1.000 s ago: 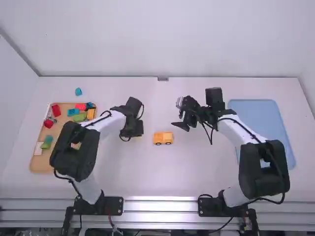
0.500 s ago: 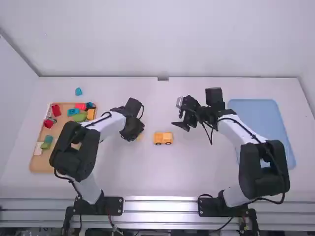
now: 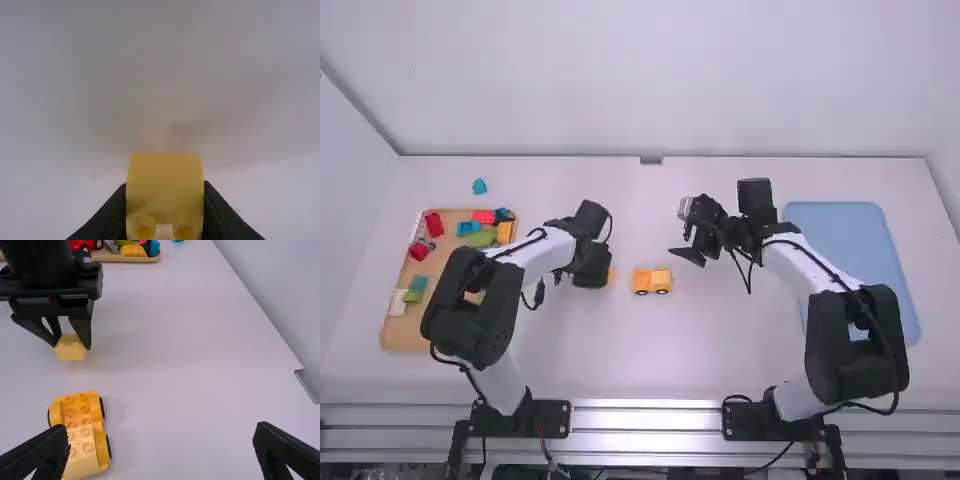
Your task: Assemble lego blocks to make yellow taxi
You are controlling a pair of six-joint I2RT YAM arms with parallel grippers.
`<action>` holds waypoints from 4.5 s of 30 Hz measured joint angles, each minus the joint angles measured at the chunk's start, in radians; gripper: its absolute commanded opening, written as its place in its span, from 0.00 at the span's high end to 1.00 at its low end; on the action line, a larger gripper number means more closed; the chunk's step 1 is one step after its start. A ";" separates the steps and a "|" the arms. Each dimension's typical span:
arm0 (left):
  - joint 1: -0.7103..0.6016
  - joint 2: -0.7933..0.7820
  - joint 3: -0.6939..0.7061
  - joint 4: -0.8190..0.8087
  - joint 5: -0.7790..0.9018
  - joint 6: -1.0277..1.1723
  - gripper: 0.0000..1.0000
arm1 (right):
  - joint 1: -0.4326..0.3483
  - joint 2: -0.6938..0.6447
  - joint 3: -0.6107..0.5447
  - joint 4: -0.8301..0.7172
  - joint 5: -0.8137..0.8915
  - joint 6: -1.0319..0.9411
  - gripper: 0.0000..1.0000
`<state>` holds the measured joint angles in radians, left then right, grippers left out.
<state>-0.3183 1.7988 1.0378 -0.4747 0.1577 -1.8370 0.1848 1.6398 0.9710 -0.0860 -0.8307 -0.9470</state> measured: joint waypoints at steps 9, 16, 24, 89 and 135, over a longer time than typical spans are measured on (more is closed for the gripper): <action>0.000 0.059 0.000 -0.002 0.015 -0.112 0.98 | 0.000 0.000 0.000 0.000 0.000 -0.004 0.02; 0.000 0.059 0.000 0.002 0.015 -0.136 0.39 | 0.000 0.000 0.000 0.000 0.000 0.001 0.02; -0.001 0.059 0.000 0.002 0.017 -0.139 0.01 | 0.000 0.000 0.000 0.000 0.000 -0.003 0.02; 0.446 -0.068 -0.092 -0.094 0.752 3.344 0.01 | 0.000 0.000 0.000 0.024 0.000 0.048 0.02; 0.334 0.194 -0.286 0.500 0.841 3.225 0.50 | 0.000 0.000 0.000 0.029 -0.023 0.103 0.02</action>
<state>0.0158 1.9926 0.7521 0.0254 0.9985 1.3884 0.1848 1.6398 0.9710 -0.0570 -0.8539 -0.8440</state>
